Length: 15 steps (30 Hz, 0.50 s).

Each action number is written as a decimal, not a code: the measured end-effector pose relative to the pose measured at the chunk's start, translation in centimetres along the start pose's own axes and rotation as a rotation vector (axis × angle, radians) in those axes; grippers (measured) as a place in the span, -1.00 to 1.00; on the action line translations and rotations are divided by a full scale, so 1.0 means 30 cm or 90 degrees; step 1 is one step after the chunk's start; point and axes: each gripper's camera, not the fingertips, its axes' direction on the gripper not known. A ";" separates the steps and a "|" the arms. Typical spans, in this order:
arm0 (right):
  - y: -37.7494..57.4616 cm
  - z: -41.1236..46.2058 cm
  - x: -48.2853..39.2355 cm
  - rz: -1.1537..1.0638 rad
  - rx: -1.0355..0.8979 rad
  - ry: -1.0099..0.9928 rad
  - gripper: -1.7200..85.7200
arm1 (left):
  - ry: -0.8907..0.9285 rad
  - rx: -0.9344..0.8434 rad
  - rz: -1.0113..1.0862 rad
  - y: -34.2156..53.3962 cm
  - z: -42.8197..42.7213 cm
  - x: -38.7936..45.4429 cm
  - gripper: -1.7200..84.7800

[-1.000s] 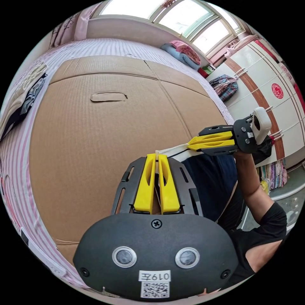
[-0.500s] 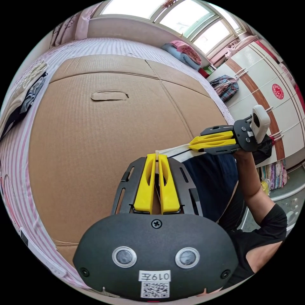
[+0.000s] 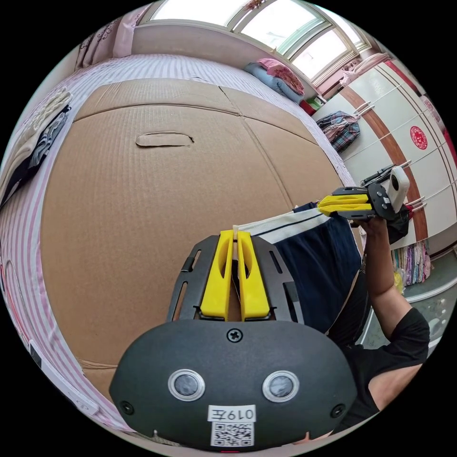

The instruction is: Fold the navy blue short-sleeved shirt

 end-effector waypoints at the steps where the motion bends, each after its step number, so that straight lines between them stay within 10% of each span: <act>1: -0.007 -0.014 -0.012 -0.004 -0.011 0.003 -0.84 | 0.000 0.000 0.000 0.000 -0.001 -0.001 -0.93; 15: -0.199 -0.276 0.045 -0.008 -0.032 -0.074 -0.77 | 0.009 -0.001 -0.007 -0.003 -0.029 -0.040 -0.93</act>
